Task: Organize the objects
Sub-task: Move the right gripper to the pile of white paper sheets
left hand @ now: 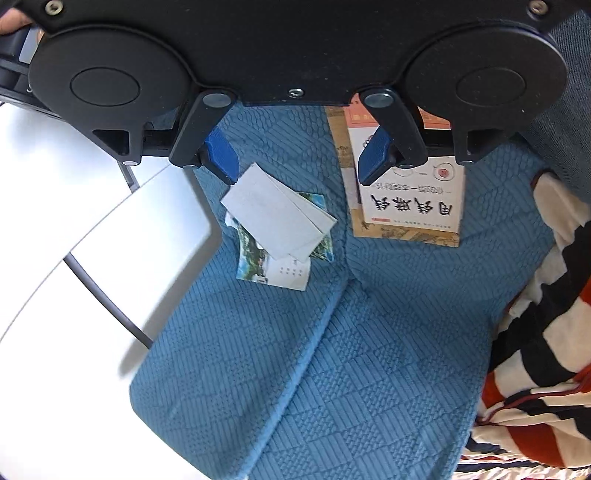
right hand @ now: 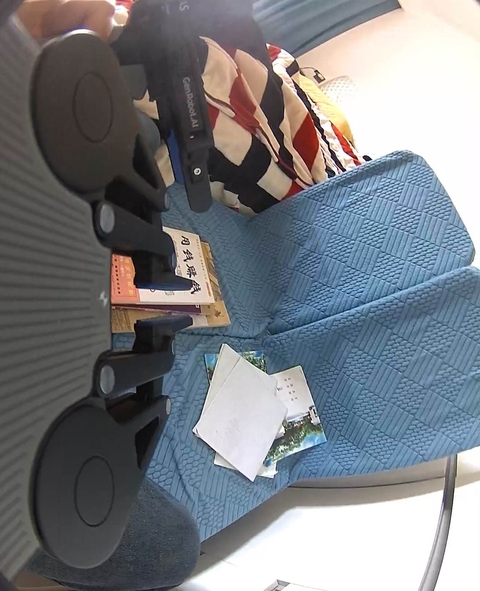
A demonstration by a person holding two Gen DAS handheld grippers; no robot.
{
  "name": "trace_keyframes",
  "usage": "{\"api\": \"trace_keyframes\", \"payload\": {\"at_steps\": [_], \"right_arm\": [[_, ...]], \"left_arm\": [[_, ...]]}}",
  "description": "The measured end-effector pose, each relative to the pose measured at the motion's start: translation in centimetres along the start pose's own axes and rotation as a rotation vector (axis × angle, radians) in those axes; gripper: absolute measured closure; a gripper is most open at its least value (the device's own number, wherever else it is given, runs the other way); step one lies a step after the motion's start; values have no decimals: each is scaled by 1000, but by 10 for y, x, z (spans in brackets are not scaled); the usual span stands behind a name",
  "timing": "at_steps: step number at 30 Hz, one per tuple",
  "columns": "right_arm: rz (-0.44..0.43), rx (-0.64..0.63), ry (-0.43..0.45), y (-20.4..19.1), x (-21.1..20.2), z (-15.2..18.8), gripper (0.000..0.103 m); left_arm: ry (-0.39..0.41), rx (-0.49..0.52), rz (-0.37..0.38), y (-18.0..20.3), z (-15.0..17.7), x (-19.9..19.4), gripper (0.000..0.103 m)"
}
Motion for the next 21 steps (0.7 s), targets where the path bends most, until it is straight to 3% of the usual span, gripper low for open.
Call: {"api": "trace_keyframes", "payload": {"at_steps": [11, 21], "right_arm": [[43, 13, 13, 17, 0, 0, 85], [78, -2, 36, 24, -4, -9, 85]], "left_arm": [[33, 21, 9, 17, -10, -7, 31], [52, 16, 51, 27, -17, -12, 23]]}}
Point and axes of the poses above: each gripper's, at about its wrist camera, not at the fingertips, and x roughly the way its jaws point, y to its right, z to its underside, the point moved 7 cm from there along x, roughly the way its jaws point, and after that the axes turned 15 degrees about -z, right-handed, at the moved point
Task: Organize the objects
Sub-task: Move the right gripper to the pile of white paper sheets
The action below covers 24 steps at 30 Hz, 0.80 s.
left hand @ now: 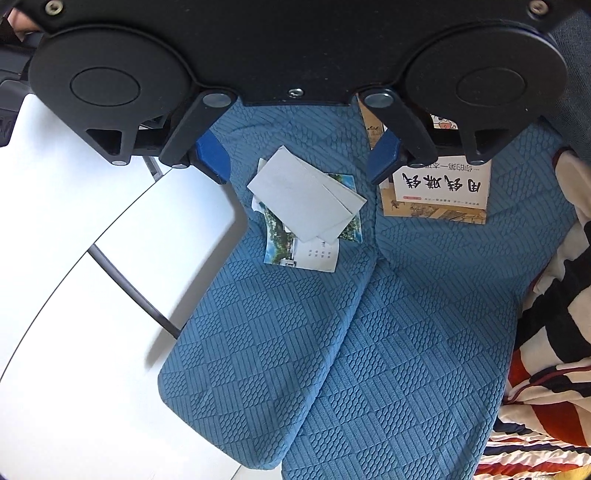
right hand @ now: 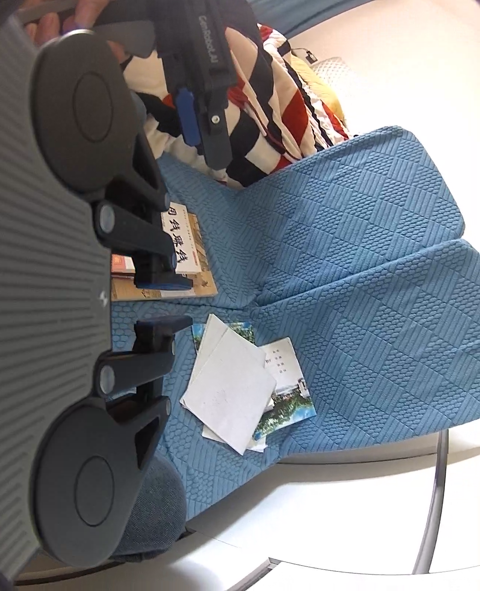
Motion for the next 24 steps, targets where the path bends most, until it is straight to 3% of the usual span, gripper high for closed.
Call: {"api": "trace_keyframes", "payload": {"at_steps": [3, 4, 6, 7, 8, 11, 24], "right_arm": [[24, -6, 1, 5, -2, -2, 83], [30, -5, 0, 7, -2, -2, 77], [32, 0, 8, 10, -3, -2, 38], [30, -1, 21, 12, -5, -2, 30], [33, 0, 39, 13, -7, -2, 24], [55, 7, 46, 21, -8, -1, 20], [108, 51, 48, 55, 5, 7, 20]], "left_arm": [[-1, 9, -7, 1, 0, 1, 21], [-2, 12, -7, 1, 0, 2, 19], [12, 23, -17, 3, -1, 2, 11], [17, 26, -22, 4, -1, 3, 2], [16, 22, -21, 4, -2, 3, 0], [5, 23, -15, 5, -1, 7, 1], [-28, 53, -36, 20, 0, 37, 1]]}}
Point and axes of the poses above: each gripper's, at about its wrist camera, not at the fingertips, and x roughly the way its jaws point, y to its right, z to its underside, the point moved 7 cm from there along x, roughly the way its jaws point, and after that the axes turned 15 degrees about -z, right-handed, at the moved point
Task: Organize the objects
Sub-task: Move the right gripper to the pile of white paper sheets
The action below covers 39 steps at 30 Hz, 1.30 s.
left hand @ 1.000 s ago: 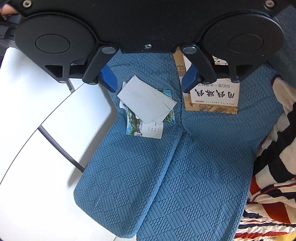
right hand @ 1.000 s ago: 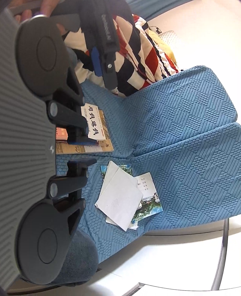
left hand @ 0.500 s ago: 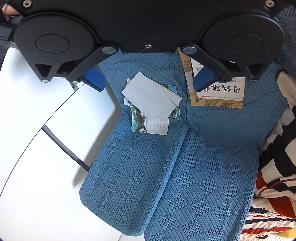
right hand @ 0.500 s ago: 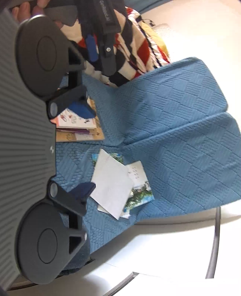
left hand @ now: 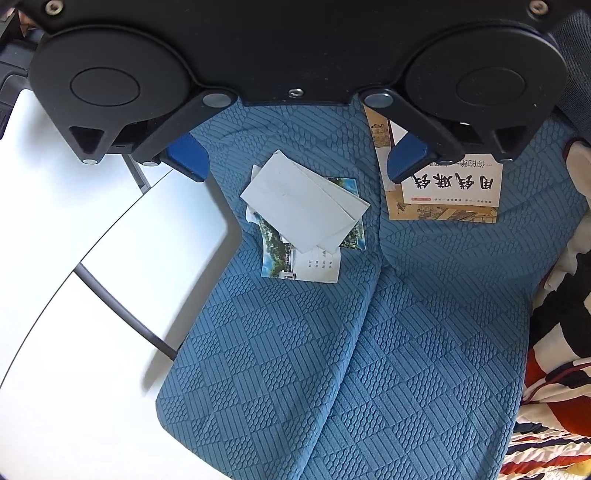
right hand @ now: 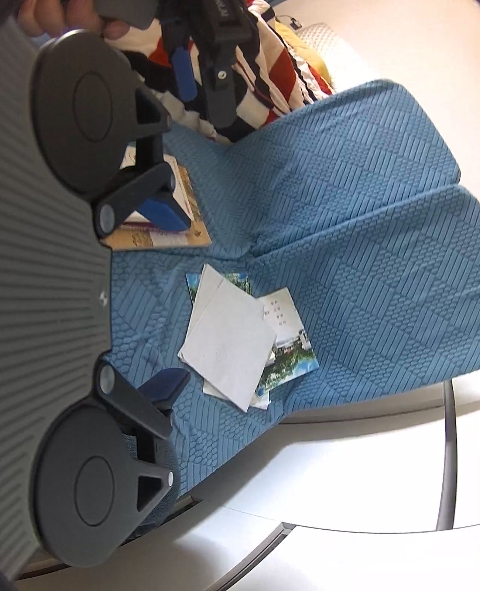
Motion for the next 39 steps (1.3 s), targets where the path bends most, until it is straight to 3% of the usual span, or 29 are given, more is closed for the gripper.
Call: {"api": "trace_keyframes", "payload": {"at_steps": [12, 20, 31, 39], "right_arm": [[48, 81, 25, 54, 39, 16, 20], [66, 143, 71, 87, 68, 14, 21], [101, 239, 114, 132, 111, 1, 21], [66, 309, 102, 172, 146, -4, 21]], "left_arm": [[-43, 18, -11, 22, -1, 61, 1], [-104, -28, 8, 31, 5, 113, 3], [-201, -88, -8, 41, 15, 179, 26], [-255, -103, -16, 52, 25, 223, 33]]}}
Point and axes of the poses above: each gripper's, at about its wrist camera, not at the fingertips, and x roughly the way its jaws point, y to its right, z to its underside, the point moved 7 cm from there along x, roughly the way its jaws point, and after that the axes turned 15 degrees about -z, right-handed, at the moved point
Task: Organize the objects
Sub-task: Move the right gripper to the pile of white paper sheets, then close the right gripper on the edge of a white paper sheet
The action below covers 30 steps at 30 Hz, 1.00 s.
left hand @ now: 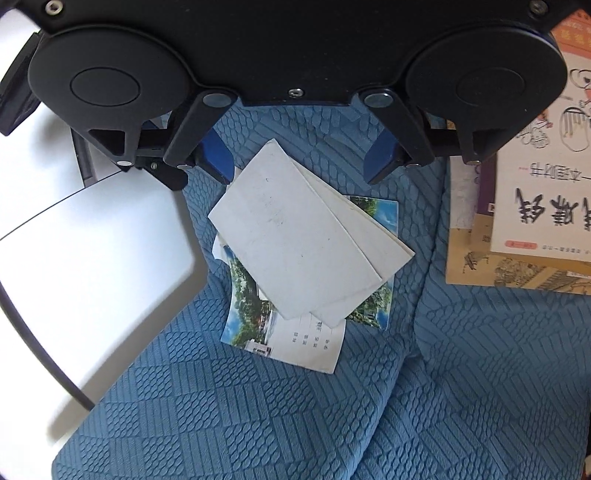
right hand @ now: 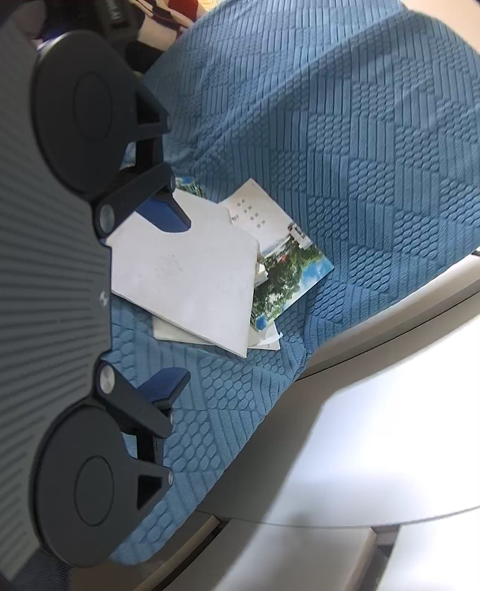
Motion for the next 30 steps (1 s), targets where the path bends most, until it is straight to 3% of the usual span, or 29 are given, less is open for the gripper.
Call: {"api": "trace_keyframes", "payload": {"at_steps": [4, 10, 15, 23, 28, 30], "right_arm": [[-24, 54, -13, 17, 22, -7, 23], [-66, 116, -63, 31, 56, -11, 37], [-73, 179, -85, 44, 74, -10, 38], [-55, 201, -59, 50, 92, -17, 42], [-42, 216, -51, 52, 95, -20, 42], [-62, 246, -49, 54, 95, -21, 41]], "left_arm": [[-18, 2, 5, 10, -1, 21, 42], [-41, 3, 16, 24, -2, 53, 57], [-84, -9, 21, 28, 1, 78, 67], [-106, -83, 16, 16, -9, 101, 72], [-129, -116, 27, 10, -12, 109, 86], [-129, -99, 24, 11, -12, 109, 86]]}}
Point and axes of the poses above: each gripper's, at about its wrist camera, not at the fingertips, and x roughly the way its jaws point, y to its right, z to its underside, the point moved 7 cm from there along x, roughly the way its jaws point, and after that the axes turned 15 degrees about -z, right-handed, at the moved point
